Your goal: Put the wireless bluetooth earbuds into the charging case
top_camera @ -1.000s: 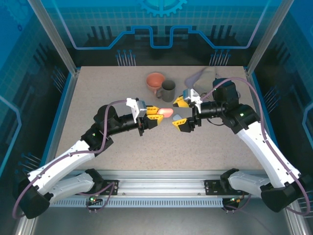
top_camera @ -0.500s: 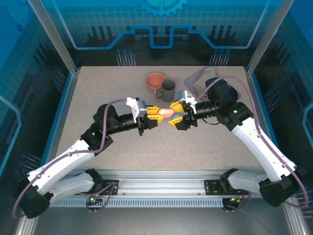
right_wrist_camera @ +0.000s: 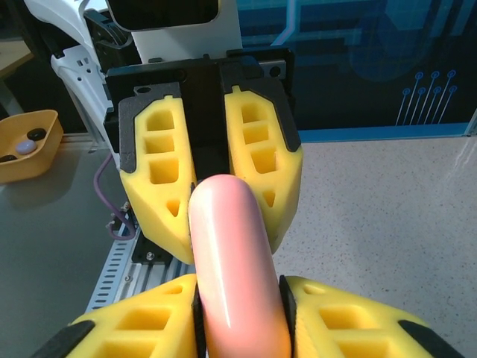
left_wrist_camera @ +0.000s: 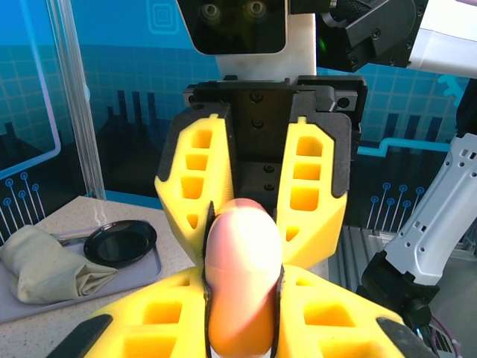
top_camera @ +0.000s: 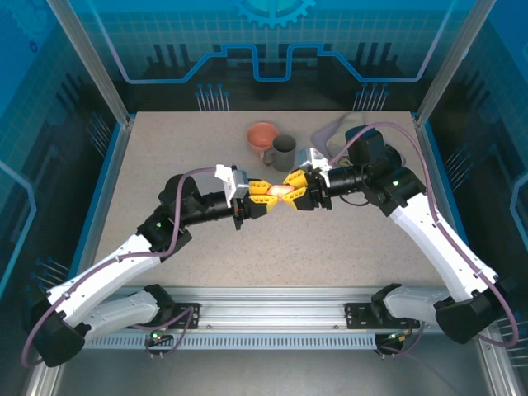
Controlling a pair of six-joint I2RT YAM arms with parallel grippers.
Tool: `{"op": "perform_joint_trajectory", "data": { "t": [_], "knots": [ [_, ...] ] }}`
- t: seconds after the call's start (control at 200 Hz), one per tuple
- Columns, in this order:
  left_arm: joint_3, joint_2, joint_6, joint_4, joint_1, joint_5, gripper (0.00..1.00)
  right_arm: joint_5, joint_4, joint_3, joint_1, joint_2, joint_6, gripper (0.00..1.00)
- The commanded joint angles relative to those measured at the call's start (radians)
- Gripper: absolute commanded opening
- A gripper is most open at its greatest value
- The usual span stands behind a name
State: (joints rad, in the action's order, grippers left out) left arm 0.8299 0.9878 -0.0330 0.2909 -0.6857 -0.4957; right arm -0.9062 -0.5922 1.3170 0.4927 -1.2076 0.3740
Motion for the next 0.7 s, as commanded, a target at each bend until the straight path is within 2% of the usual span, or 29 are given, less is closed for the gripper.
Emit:
{"op": "perform_joint_trajectory", "data": {
  "t": [0.0, 0.045, 0.15, 0.27, 0.335, 0.52, 0.69],
  "knots": [
    [0.037, 0.006, -0.021, -0.008, -0.001, 0.006, 0.0, -0.042, -0.023, 0.026, 0.013, 0.002, -0.007, 0.28],
    [0.038, 0.006, -0.021, -0.009, -0.002, 0.012, 0.0, -0.04, -0.024, 0.026, 0.012, 0.003, -0.012, 0.28],
    [0.035, 0.0, -0.024, -0.021, -0.003, 0.028, 0.26, -0.019, -0.031, 0.023, 0.012, 0.006, -0.035, 0.28],
    [0.033, -0.02, -0.041, -0.051, -0.003, 0.049, 0.46, 0.012, -0.052, 0.014, 0.009, 0.006, -0.064, 0.28],
    [0.03, -0.034, -0.052, -0.067, -0.002, 0.068, 0.54, 0.029, -0.059, 0.002, 0.006, 0.005, -0.077, 0.28],
    [0.013, -0.108, -0.098, -0.124, -0.003, 0.132, 0.66, 0.095, -0.071, -0.05, 0.0, -0.001, -0.1, 0.28],
    [-0.002, -0.195, -0.127, -0.164, -0.002, 0.189, 0.72, 0.144, -0.092, -0.086, 0.001, -0.063, -0.15, 0.27]
  ]
}}
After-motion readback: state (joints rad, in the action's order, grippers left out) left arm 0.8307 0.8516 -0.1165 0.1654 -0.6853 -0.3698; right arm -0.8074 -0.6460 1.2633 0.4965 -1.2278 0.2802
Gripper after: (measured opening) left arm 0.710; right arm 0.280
